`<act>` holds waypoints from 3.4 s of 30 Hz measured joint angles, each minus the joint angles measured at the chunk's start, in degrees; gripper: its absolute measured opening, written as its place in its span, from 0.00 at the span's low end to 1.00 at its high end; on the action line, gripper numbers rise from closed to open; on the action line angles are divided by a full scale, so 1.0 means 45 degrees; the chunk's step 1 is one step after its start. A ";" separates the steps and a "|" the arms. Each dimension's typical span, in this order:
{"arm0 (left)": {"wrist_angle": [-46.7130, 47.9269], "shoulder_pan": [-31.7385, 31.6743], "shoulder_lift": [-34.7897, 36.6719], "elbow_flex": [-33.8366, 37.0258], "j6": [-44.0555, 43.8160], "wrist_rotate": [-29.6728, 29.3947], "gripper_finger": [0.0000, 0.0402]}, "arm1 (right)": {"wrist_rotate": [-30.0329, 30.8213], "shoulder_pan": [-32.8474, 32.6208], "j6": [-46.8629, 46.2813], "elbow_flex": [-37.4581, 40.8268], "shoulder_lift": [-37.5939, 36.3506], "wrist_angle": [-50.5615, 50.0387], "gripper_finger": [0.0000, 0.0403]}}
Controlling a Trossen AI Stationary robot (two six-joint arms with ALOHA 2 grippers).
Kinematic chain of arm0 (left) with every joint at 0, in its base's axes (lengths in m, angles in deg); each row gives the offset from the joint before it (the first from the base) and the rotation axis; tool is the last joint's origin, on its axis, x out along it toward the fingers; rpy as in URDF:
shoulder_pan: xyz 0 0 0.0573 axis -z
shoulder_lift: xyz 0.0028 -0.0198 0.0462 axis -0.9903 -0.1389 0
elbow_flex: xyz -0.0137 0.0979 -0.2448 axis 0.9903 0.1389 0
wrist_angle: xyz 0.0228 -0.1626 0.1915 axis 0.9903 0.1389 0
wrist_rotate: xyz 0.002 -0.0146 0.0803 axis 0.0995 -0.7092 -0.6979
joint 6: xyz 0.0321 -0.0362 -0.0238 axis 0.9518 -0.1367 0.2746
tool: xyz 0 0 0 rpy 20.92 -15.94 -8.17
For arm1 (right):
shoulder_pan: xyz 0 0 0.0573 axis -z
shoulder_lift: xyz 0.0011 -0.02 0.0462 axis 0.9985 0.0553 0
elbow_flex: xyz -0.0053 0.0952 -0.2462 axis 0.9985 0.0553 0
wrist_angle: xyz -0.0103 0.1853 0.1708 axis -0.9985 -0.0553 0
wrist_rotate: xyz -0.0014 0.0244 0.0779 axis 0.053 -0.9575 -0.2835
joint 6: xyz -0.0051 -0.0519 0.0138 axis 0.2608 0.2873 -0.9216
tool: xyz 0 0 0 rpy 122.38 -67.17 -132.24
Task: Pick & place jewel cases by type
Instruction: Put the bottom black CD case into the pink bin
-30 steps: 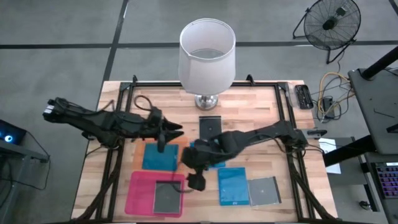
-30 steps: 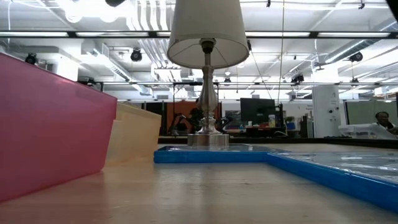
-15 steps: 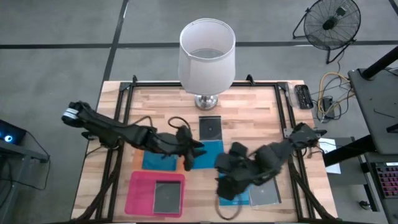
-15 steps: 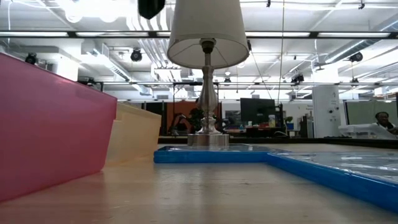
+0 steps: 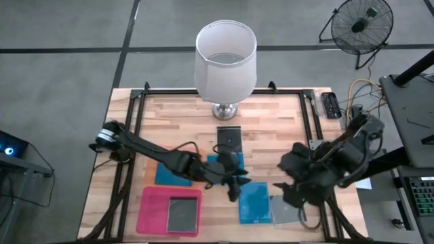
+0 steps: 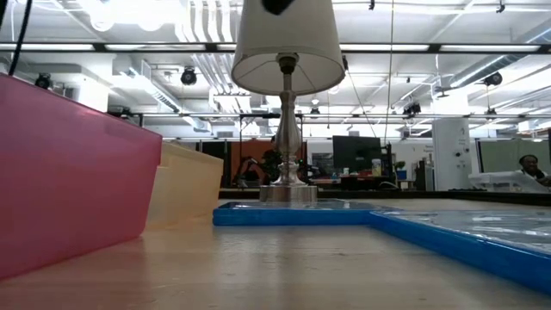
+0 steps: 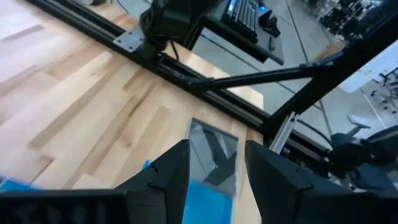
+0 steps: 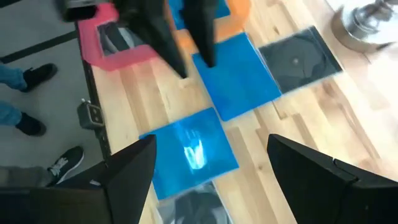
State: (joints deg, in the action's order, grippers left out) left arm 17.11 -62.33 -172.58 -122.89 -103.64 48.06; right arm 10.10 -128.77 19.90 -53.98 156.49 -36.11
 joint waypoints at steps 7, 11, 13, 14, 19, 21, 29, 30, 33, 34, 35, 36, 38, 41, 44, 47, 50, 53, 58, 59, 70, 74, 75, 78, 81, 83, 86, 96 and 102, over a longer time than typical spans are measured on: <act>0.0093 -0.0010 -0.2359 -0.2132 -0.0091 0.0225 0.34 | -0.0051 -0.0574 -0.0159 0.4093 -0.3105 0.2278 0.74; 0.0071 -0.0008 -0.3562 -0.3043 -0.0626 0.0716 0.34 | -0.0480 -0.0765 -0.0695 0.6380 -0.4482 0.3148 0.74; 0.0107 -0.0002 -0.4038 -0.3355 -0.0939 0.0743 0.34 | -0.1147 -0.0931 -0.0872 0.7435 -0.4979 0.3640 0.74; 0.0094 -0.0005 -0.4245 -0.3516 -0.1062 0.0742 0.34 | -0.1527 -0.1009 -0.0901 0.7966 -0.5177 0.3945 0.74; 0.0012 -0.0025 -0.4771 -0.3997 -0.1598 0.0716 0.34 | -0.3116 -0.1480 -0.0323 1.0278 -0.5521 0.5931 0.73; 0.0035 -0.0033 -0.4779 -0.4006 -0.1696 0.0665 0.34 | -0.3778 -0.1613 -0.0025 1.1165 -0.5534 0.6759 0.73; 0.0056 -0.0091 -0.4691 -0.4050 -0.2105 -0.0125 0.34 | -0.5572 -0.2282 -0.0006 1.4075 -0.5424 1.0347 0.69; 0.0067 -0.0118 -0.4647 -0.4050 -0.2264 -0.0212 0.34 | -0.5980 -0.2301 -0.0069 1.4361 -0.5315 1.0950 0.69; 0.0018 -0.0219 -0.4590 -0.4092 -0.2543 -0.0267 0.34 | -0.7066 -0.2408 -0.0118 1.4841 -0.4789 1.2541 0.67; 0.0019 -0.0240 -0.4585 -0.4133 -0.2543 -0.0267 0.34 | -0.7310 -0.2463 -0.0085 1.4882 -0.4559 1.2991 0.67; 0.0023 -0.0272 -0.4585 -0.4185 -0.2516 -0.0258 0.34 | -0.7507 -0.2513 0.0016 1.4884 -0.4320 1.3345 0.66; 0.0018 -0.0288 -0.4585 -0.4237 -0.2428 -0.0243 0.34 | -0.7666 -0.2550 0.0164 1.4882 -0.4072 1.3640 0.66; 0.0030 -0.0302 -0.4501 -0.4317 -0.2209 -0.0216 0.34 | -0.7969 -0.2583 0.0412 1.4798 -0.3570 1.3950 0.64; 0.0005 -0.0357 -0.4410 -0.4482 -0.1955 -0.0180 0.34 | -0.8499 -0.2694 0.0750 1.4694 -0.2893 1.4672 0.61; 0.0011 -0.0411 -0.4334 -0.4640 -0.1985 -0.0176 0.34 | -0.8618 -0.2837 0.0831 1.4685 -0.2207 1.5605 0.57; 0.0005 -0.0437 -0.4297 -0.4662 -0.1981 -0.0168 0.34 | -0.8776 -0.2883 0.0588 1.4685 -0.1482 1.6107 0.53; 0.0024 -0.0437 -0.4279 -0.4648 -0.1979 -0.0007 0.34 | -0.9200 -0.2869 0.0068 1.4685 -0.0700 1.6568 0.49; 0.0010 -0.0437 -0.4269 -0.4648 -0.1726 0.0548 0.34 | -0.9525 -0.2884 -0.0097 1.4683 0.0077 1.7359 0.45; 0.0010 -0.0437 -0.4269 -0.4648 -0.1634 0.0764 0.34 | -1.0066 -0.2874 -0.0370 1.4675 0.1210 1.8541 0.38; 0.0010 -0.0437 -0.4268 -0.4648 -0.1634 0.0772 0.34 | -1.0148 -0.2874 -0.0384 1.4675 0.1367 1.8632 0.36; -0.0024 -0.0524 -0.4264 -0.4633 -0.1442 0.0835 0.34 | -1.0181 -0.2869 -0.0456 1.4675 0.1509 1.8586 0.16; -0.0024 -0.0522 -0.4264 -0.4633 -0.1306 0.0840 0.34 | -1.0074 -0.2872 -0.0212 1.4690 0.1524 1.8526 0.08; -0.0024 -0.0520 -0.4264 -0.4633 -0.1304 0.0868 0.34 | -1.0028 -0.2869 -0.0154 1.4697 0.1542 1.8448 0.06; -0.0024 -0.0520 -0.4259 -0.4628 -0.1304 0.0957 0.34 | -0.9644 -0.2869 -0.0093 1.4714 0.1634 1.7974 0.03; -0.0016 -0.0520 -0.4259 -0.4628 -0.1309 0.0996 0.34 | -0.9286 -0.2869 0.0040 1.4724 0.1654 1.7485 0.02; -0.0012 -0.0520 -0.4259 -0.4628 -0.1318 0.1024 0.34 | -0.9143 -0.2869 0.0152 1.4724 0.1654 1.7247 0.02; -0.0015 -0.0520 -0.4259 -0.4628 -0.1358 0.1098 0.34 | -0.9112 -0.2835 0.0307 1.4778 0.1654 1.7158 0.02; -0.0024 -0.0520 -0.4259 -0.4623 -0.1382 0.1117 0.34 | -0.9440 -0.2239 0.1343 1.5019 0.1620 1.6952 0.02; -0.0029 -0.0521 -0.4259 -0.4623 -0.1382 0.1117 0.34 | -0.9748 -0.1526 0.2453 1.5122 0.1616 1.6860 0.02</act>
State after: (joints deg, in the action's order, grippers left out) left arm 16.98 -64.68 -191.74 -143.69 -109.86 53.08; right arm -33.77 -135.64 30.94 14.07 163.76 39.75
